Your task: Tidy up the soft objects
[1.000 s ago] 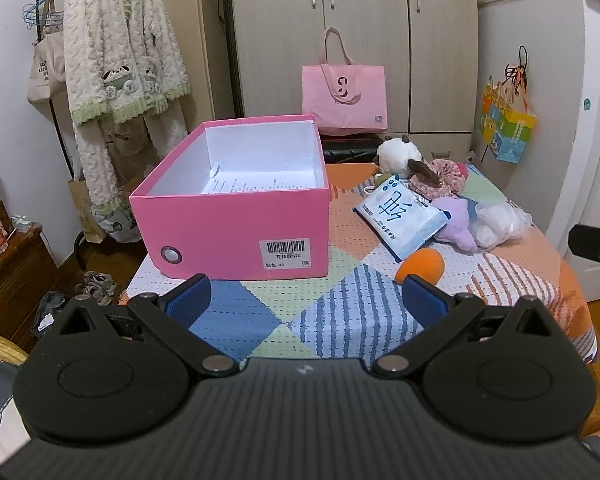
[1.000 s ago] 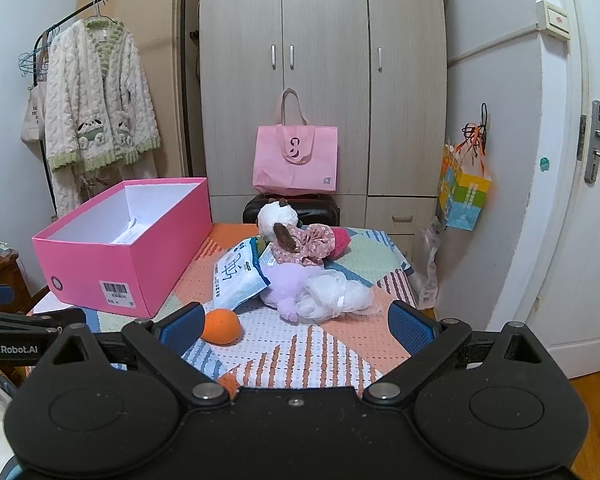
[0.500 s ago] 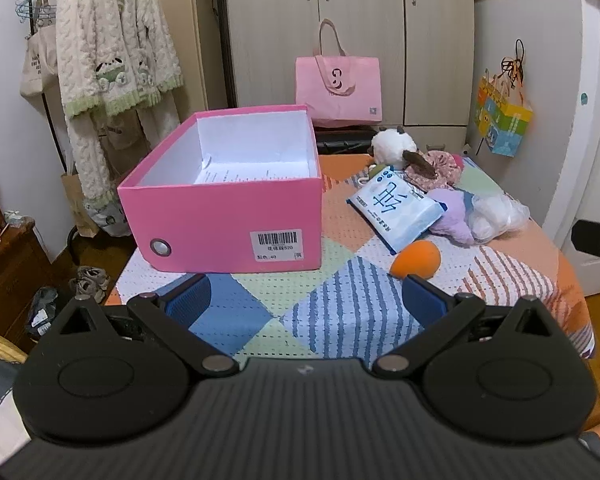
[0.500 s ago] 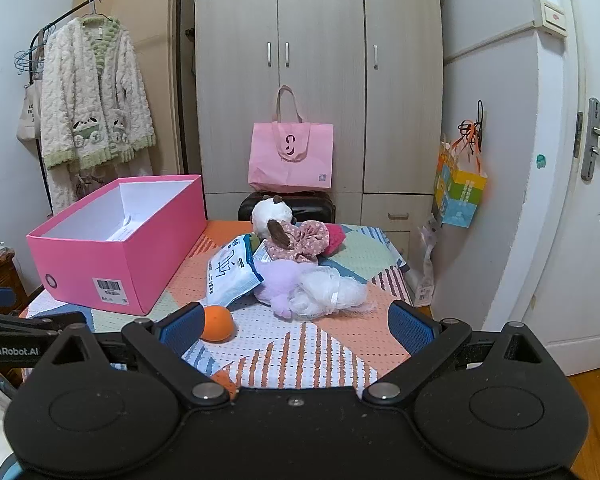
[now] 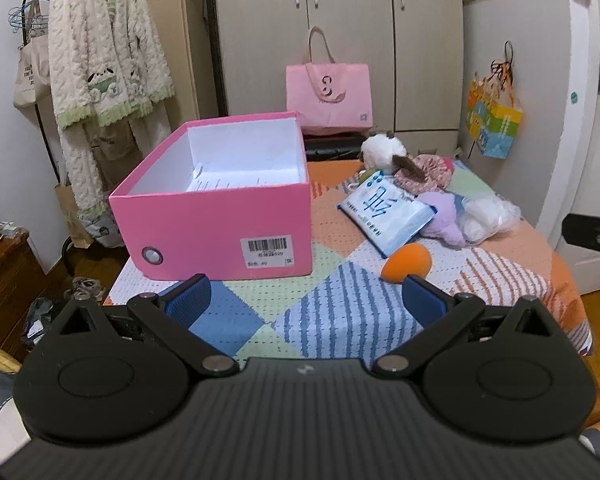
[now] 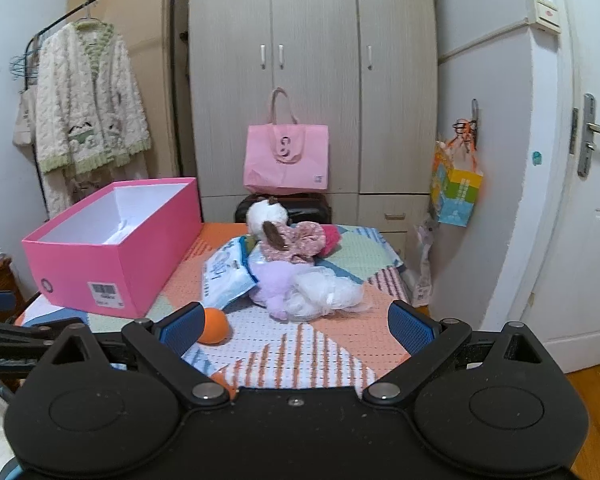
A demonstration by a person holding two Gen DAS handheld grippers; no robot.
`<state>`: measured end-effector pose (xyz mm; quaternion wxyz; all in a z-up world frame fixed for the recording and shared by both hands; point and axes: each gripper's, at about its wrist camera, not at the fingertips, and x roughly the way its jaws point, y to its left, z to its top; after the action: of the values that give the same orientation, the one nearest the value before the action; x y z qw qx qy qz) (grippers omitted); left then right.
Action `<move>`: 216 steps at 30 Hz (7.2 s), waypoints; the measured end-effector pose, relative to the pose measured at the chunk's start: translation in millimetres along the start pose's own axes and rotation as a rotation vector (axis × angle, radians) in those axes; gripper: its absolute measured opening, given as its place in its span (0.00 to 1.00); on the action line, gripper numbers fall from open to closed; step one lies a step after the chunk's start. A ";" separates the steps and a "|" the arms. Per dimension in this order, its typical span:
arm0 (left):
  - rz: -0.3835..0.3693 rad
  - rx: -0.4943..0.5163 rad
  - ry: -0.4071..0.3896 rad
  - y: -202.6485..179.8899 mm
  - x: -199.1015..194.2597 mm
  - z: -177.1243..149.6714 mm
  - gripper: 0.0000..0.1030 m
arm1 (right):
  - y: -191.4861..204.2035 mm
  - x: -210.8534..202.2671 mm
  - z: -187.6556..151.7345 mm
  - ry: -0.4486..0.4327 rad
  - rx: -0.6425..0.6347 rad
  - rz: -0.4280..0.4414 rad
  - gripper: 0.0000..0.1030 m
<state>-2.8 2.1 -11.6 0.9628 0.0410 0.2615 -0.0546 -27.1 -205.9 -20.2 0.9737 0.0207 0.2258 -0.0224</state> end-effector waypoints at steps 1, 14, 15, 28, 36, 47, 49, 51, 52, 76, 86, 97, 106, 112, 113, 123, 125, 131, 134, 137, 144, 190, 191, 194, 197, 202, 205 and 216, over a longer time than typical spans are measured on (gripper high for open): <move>-0.003 0.002 -0.005 -0.3 -1.0 0.1 1.00 | -0.7 0.7 -0.3 0.000 0.000 -0.006 0.97; 0.010 0.004 -0.014 2.8 -8.9 -0.5 1.00 | -4.4 -0.2 -3.1 0.005 -0.003 -0.004 0.97; 0.012 0.005 -0.015 2.8 -9.2 -0.4 1.00 | -4.5 -0.4 -3.2 0.005 -0.003 -0.003 0.97; 0.015 0.018 -0.043 0.6 -12.0 1.5 1.00 | -11.7 -7.9 2.2 -0.002 0.005 0.093 0.97; -0.064 0.006 -0.108 -5.0 -3.8 10.1 1.00 | -12.9 5.3 5.3 -0.018 -0.058 0.151 0.97; -0.173 -0.031 -0.088 -19.9 40.3 18.8 0.99 | -43.5 58.5 -8.0 -0.086 -0.016 0.263 0.97; -0.203 -0.032 -0.068 -23.8 50.9 18.8 0.99 | -49.1 66.0 -9.7 -0.079 -0.005 0.299 0.97; -0.232 -0.035 -0.045 -28.3 62.2 17.8 0.99 | -50.8 74.0 -10.5 -0.069 -0.004 0.280 0.97; -0.244 -0.032 -0.036 -30.8 67.6 17.1 0.99 | -51.8 78.0 -10.5 -0.064 -0.003 0.271 0.97; -0.250 0.045 0.043 -68.7 153.9 -7.4 0.97 | -83.4 187.9 -20.8 0.038 0.144 0.293 0.96; -0.203 0.081 0.071 -76.2 158.6 -11.7 0.71 | -72.2 199.9 -23.5 0.038 0.094 0.284 0.86; -0.210 0.060 0.057 -75.8 153.3 -11.8 0.47 | -74.1 193.5 -35.7 0.019 0.092 0.258 0.43; -0.237 0.009 0.072 -68.4 147.6 -11.4 0.47 | -82.3 173.1 -41.0 -0.001 0.102 0.223 0.41; -0.232 -0.003 0.065 -62.2 140.1 -11.1 0.47 | -77.5 155.2 -46.5 0.000 0.083 0.235 0.41; -0.232 -0.007 0.064 -60.8 138.6 -10.9 0.47 | -76.3 152.2 -46.8 -0.001 0.078 0.238 0.41; -0.256 -0.049 0.125 -46.8 132.3 -5.5 0.47 | -56.7 132.8 -44.2 0.025 0.050 0.331 0.41; -0.252 -0.053 0.129 -43.5 130.1 -4.9 0.47 | -50.9 130.0 -43.3 0.030 0.040 0.347 0.41; -0.236 -0.076 0.142 -26.0 116.6 -0.8 0.47 | -33.2 117.5 -34.5 0.053 0.016 0.390 0.41; -0.234 -0.072 0.136 -14.6 104.5 2.8 0.47 | -23.8 108.9 -24.1 0.084 -0.005 0.430 0.41; -0.246 -0.067 0.138 -2.0 92.3 7.8 0.47 | -12.7 101.4 -14.7 0.118 -0.037 0.470 0.41; -0.282 -0.045 0.192 30.5 74.9 17.4 0.47 | 21.5 94.8 -0.6 0.239 -0.060 0.627 0.41; -0.273 -0.113 0.139 147.7 240.5 191.1 0.47 | 149.5 258.1 188.4 0.153 -0.378 0.633 0.41; -0.279 -0.132 0.156 149.7 251.2 191.3 0.47 | 150.2 266.3 188.7 0.160 -0.376 0.627 0.41; -0.307 -0.192 0.214 156.9 278.2 191.4 0.47 | 157.2 291.8 185.9 0.210 -0.391 0.612 0.41; -0.272 -0.216 0.282 161.1 301.9 189.5 0.47 | 172.1 312.5 181.3 0.250 -0.497 0.602 0.41; -0.255 -0.256 0.411 161.9 332.3 182.4 0.47 | 187.2 329.1 177.4 0.263 -0.638 0.576 0.41; -0.210 -0.232 0.443 157.3 344.4 178.6 0.47 | 196.2 337.3 172.8 0.281 -0.698 0.570 0.41; -0.156 -0.282 0.469 162.3 368.9 160.0 0.47 | 213.6 367.5 165.1 0.334 -0.750 0.550 0.43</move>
<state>413.8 114.8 -53.2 0.8651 -0.1018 0.4845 -0.0805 386.3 -13.6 -27.6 0.8344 -0.2692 0.3573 0.3219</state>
